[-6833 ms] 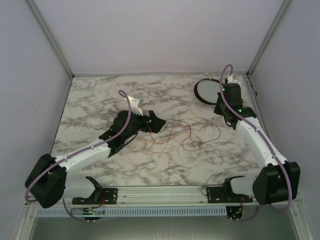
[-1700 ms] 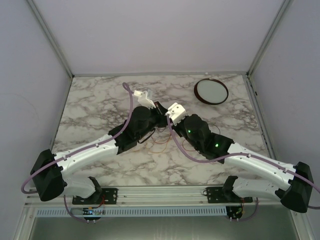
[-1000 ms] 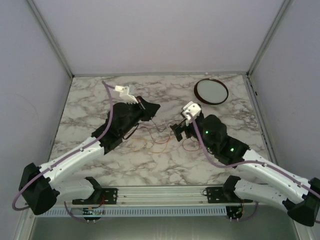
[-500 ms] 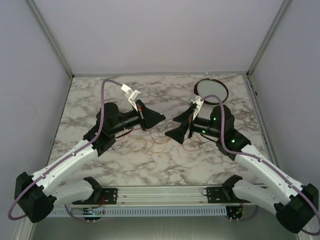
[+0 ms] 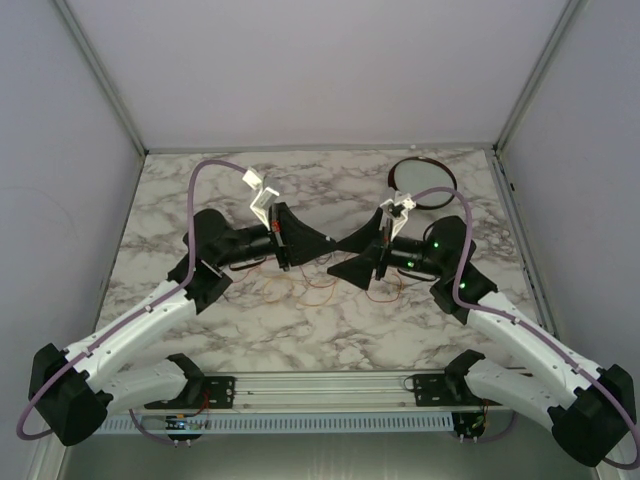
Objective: Zip-tie the wires
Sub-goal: Pick up the ribbon at the center of the board.
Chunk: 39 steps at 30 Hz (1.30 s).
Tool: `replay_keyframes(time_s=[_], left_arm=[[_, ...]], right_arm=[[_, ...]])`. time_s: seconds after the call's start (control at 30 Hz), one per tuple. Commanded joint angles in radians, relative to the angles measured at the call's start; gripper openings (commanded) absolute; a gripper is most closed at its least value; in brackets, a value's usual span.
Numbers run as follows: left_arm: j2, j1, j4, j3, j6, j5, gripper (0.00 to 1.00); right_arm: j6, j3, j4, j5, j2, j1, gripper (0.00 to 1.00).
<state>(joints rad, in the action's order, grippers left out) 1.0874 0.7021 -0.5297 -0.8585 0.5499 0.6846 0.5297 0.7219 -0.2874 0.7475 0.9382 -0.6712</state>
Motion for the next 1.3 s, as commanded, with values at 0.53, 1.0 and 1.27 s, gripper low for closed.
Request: replay_keyframes(time_s=[0.53, 1.0, 1.27], left_arm=[[-0.028, 0.002, -0.142, 0.029, -0.003, 0.081, 0.00], [-0.101, 0.001, -0.054, 0.080, -0.079, -0.109, 0.61], [-0.115, 0.002, -0.079, 0.145, -0.065, -0.271, 0.71]], right_arm=[[0.116, -0.032, -0.193, 0.088, -0.034, 0.004, 0.12], [0.022, -0.029, -0.032, -0.073, -0.067, 0.003, 0.00], [-0.005, -0.022, 0.019, -0.119, -0.059, 0.000, 0.00]])
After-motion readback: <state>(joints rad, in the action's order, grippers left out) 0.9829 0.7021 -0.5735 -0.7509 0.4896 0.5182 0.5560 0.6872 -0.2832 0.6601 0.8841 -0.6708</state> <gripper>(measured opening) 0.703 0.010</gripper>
